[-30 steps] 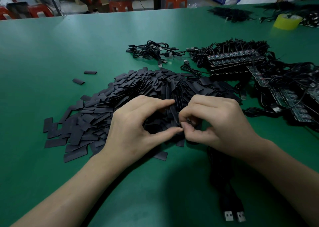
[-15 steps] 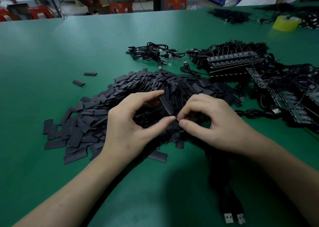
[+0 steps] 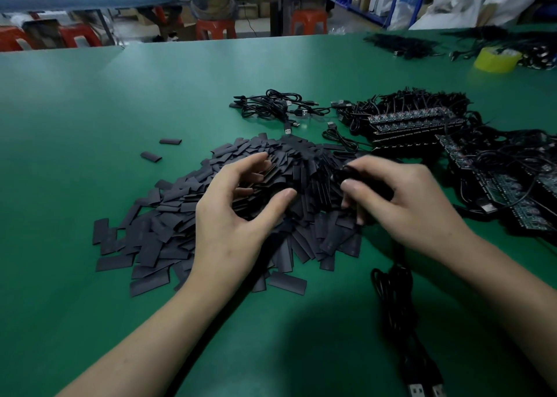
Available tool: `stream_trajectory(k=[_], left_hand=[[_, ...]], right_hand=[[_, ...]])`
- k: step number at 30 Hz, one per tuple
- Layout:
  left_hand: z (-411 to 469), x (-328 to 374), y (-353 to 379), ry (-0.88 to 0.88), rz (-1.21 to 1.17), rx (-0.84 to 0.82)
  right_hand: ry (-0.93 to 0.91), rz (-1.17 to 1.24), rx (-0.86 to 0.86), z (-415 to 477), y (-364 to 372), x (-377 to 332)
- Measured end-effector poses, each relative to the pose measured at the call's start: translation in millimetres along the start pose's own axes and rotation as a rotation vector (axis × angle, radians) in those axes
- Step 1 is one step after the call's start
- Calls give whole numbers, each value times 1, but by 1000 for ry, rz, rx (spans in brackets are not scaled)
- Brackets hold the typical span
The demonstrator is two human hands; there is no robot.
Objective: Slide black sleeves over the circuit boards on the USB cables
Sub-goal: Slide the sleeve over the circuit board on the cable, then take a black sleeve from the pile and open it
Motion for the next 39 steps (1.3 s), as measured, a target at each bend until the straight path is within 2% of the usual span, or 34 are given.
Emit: stream_trajectory(k=[2, 8, 14, 17, 21, 26, 34, 39], left_hand=[[-1, 0, 1, 30, 64, -20], [-6, 8, 15, 214, 262, -126], [-11, 9, 23, 335, 310, -206], [-11, 8, 24, 338, 320, -215], [-11, 9, 25, 329, 327, -224], [-12, 10, 26, 322, 350, -228], [-13, 17, 26, 353, 395, -222], [-16, 22, 26, 387, 413, -238]], right_hand=[[11, -115, 45, 19, -9, -1], [30, -480, 6, 137, 8, 11], [108, -559, -212, 260, 63, 25], [116, -564, -198, 280, 72, 25], [51, -492, -137, 248, 66, 14], [12, -515, -136, 140, 24, 8], [388, -866, -450, 1, -24, 39], [497, -832, -406, -19, -21, 51]])
Point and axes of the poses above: each hand's wrist, its own z-axis towards the middle knuckle, its own y-axis out of the palm, x = y × z, the point moved 6 cm from there along z, towards the middle knuckle, and after that the axes turned 6 degrees about -z, right-handed, at the moved point
